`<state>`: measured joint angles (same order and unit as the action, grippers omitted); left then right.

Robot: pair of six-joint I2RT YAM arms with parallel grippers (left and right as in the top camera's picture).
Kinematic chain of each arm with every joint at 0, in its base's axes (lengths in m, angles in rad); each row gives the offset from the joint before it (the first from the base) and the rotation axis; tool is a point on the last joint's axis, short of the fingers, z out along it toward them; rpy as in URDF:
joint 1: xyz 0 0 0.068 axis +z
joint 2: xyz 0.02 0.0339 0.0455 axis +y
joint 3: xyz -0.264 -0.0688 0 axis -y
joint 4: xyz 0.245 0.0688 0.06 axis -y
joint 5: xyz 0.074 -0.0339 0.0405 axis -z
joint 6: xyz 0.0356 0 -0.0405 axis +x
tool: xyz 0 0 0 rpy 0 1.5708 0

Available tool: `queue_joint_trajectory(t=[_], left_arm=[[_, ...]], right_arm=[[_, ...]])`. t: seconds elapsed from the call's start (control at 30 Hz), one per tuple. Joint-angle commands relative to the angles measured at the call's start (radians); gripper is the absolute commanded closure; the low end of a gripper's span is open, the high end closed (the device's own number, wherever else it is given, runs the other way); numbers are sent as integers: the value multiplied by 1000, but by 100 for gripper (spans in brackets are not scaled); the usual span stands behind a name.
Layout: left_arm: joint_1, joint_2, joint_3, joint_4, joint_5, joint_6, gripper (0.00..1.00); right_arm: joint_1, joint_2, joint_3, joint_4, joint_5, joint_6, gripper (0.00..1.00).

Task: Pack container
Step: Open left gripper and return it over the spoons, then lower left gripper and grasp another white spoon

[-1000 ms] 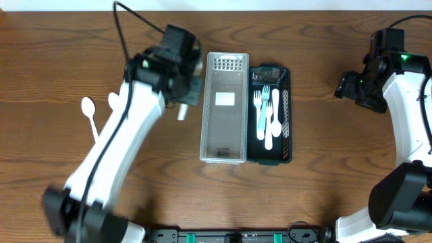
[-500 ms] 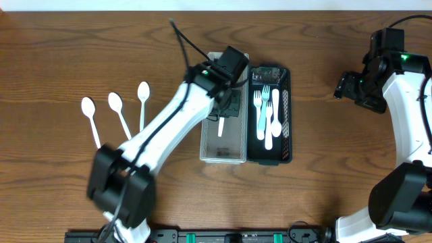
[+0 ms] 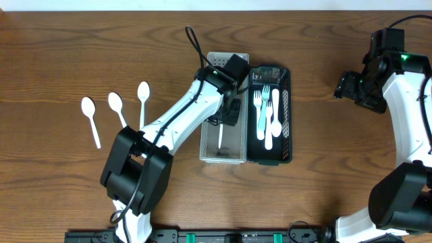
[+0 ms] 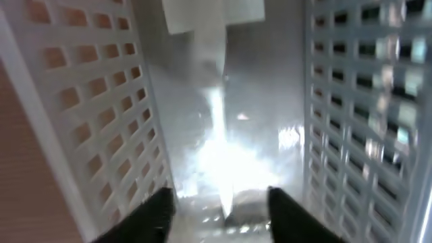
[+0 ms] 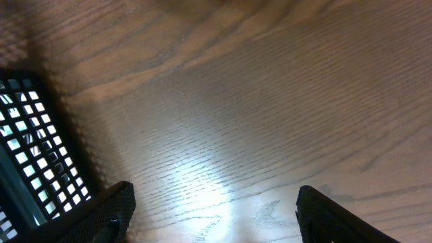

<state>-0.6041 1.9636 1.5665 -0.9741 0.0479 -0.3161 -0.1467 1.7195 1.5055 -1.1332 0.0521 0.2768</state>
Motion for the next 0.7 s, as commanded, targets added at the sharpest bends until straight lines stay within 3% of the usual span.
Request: queue_joint_trajectory(t=[0.0, 0.17, 0.33, 0.5, 0.67], left_arm=[[5, -104, 57, -24, -12, 88, 45], [64, -287, 65, -67, -128, 106, 33], [267, -422, 64, -124, -172, 106, 28], [502, -397, 50, -121, -164, 106, 27], [616, -276, 24, -51, -141, 132, 28]], right_arm=[[-3, 1, 1, 0, -4, -13, 20], [-3, 1, 1, -2, -4, -13, 20], [-3, 1, 1, -1, -4, -13, 20], [-3, 1, 1, -1, -4, -13, 20], [-3, 1, 1, -1, -4, -13, 20]])
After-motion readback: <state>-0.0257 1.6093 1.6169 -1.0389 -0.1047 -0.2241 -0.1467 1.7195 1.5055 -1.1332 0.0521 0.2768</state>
